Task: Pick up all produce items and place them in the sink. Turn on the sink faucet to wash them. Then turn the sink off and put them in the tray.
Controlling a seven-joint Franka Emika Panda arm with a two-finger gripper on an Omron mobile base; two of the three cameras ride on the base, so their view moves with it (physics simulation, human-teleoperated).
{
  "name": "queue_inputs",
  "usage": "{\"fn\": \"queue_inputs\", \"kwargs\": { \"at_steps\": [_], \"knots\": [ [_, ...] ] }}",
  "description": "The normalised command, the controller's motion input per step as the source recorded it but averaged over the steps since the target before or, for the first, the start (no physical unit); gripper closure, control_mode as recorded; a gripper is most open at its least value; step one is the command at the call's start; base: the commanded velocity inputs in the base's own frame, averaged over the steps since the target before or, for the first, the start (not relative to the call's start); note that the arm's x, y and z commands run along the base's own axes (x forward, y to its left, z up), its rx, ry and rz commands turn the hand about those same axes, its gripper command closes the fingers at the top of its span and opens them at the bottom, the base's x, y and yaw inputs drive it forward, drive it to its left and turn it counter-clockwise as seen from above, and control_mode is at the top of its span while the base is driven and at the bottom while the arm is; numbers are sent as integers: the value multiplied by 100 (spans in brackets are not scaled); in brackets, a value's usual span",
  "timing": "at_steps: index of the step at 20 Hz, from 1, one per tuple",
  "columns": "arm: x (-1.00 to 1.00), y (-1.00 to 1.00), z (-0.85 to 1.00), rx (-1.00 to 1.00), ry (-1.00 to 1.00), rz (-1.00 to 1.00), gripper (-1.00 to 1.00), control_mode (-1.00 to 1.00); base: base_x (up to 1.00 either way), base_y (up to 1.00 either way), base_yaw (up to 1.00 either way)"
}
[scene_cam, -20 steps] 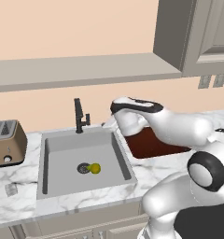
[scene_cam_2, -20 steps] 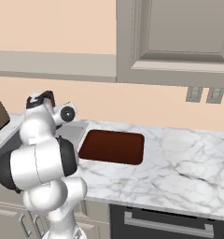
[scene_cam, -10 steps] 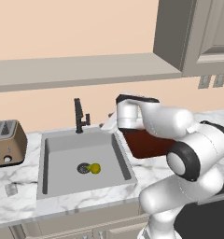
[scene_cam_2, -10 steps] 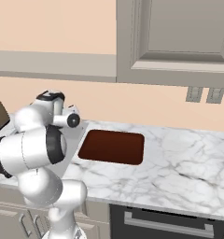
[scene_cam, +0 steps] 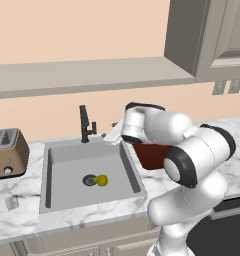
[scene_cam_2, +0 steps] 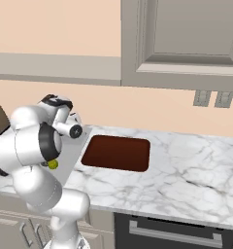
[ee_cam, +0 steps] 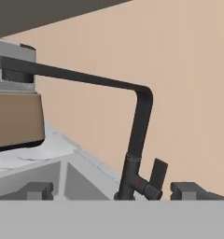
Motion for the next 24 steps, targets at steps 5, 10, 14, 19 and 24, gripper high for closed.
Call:
{"fn": "queue_inputs", "kwargs": {
  "at_steps": [5,10,14,19,24],
  "knots": [
    [23,17,0,2,0,0,-100,-100,0,0,0],
    [27,12,0,0,0,0,-100,-100,0,0,0],
    [26,10,-5,0,0,0,-100,-100,0,0,0],
    [25,7,-12,0,0,0,-100,-100,0,0,0],
    [21,10,-19,0,0,0,-100,-100,0,0,0]
  ]
}}
